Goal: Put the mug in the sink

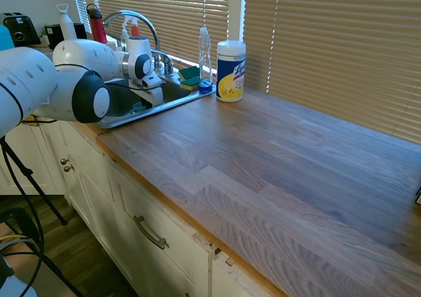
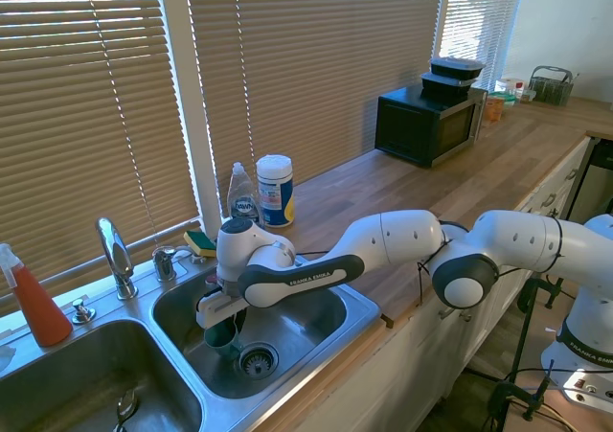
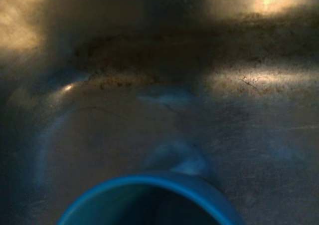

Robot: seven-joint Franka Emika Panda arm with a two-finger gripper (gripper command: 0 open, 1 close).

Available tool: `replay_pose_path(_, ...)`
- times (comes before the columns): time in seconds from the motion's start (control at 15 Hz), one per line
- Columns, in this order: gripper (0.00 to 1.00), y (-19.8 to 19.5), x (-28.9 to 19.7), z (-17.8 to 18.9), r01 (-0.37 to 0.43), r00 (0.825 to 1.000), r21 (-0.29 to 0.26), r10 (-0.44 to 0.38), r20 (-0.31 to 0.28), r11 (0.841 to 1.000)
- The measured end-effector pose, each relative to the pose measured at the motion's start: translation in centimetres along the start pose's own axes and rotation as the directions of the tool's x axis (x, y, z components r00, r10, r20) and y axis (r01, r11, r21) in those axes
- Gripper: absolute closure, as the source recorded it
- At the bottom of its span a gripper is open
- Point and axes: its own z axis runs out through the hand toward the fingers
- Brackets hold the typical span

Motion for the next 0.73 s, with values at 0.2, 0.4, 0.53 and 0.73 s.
replay_pose_path(0.2,0.00,0.0,0.1,-0.1,0.000,1.000,0.002,0.000,-0.004,1.000)
replay_pose_path(0.4,0.00,-0.4,0.0,-1.2,0.003,1.000,0.014,-0.003,-0.016,1.000)
replay_pose_path(0.53,0.00,-0.8,-0.3,-2.5,-0.004,0.999,0.019,0.005,-0.032,1.000)
replay_pose_path(0.73,0.00,-1.4,-0.9,-4.7,-0.026,0.999,0.027,0.027,-0.047,0.999)
